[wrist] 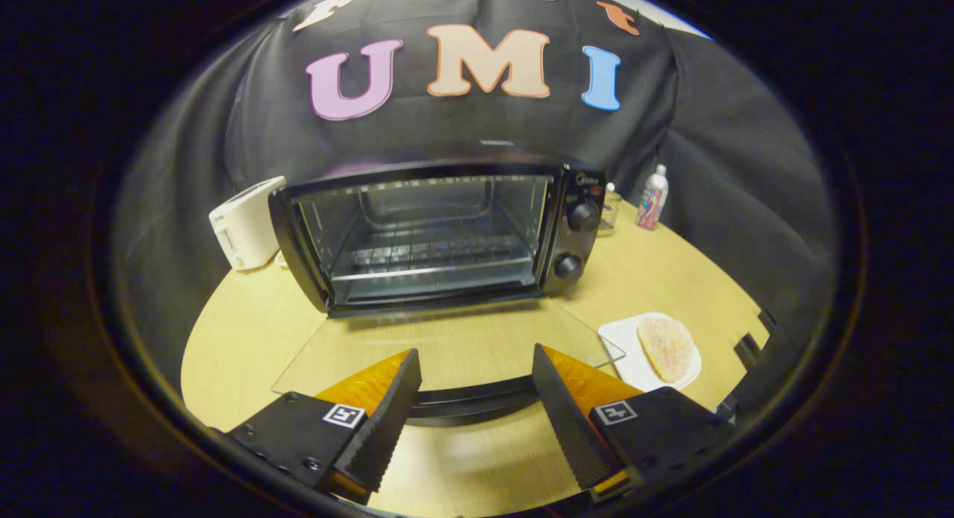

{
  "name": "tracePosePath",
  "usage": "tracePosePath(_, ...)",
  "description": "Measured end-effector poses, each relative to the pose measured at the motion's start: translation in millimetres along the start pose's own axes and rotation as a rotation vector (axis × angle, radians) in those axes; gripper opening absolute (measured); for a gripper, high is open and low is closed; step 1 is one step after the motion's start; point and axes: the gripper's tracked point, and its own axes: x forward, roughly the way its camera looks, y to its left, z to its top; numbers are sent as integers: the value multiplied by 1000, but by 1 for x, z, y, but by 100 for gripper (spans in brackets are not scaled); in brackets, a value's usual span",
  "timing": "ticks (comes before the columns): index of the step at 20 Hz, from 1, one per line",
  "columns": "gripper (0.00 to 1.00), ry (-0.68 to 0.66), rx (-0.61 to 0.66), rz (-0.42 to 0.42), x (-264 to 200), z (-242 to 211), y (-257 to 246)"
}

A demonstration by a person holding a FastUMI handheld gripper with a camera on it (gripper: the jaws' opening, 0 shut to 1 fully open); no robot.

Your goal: Open the toaster oven, put the food inside, and close the toaster oven door.

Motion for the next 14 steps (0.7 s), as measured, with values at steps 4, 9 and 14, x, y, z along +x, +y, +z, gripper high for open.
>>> tracePosePath(4,96,110,30,4,8,-38,-3)
tracePosePath(9,95,113,21,24,14,-39,-6)
tracePosePath(14,94,108,9,56,14,-41,-6)
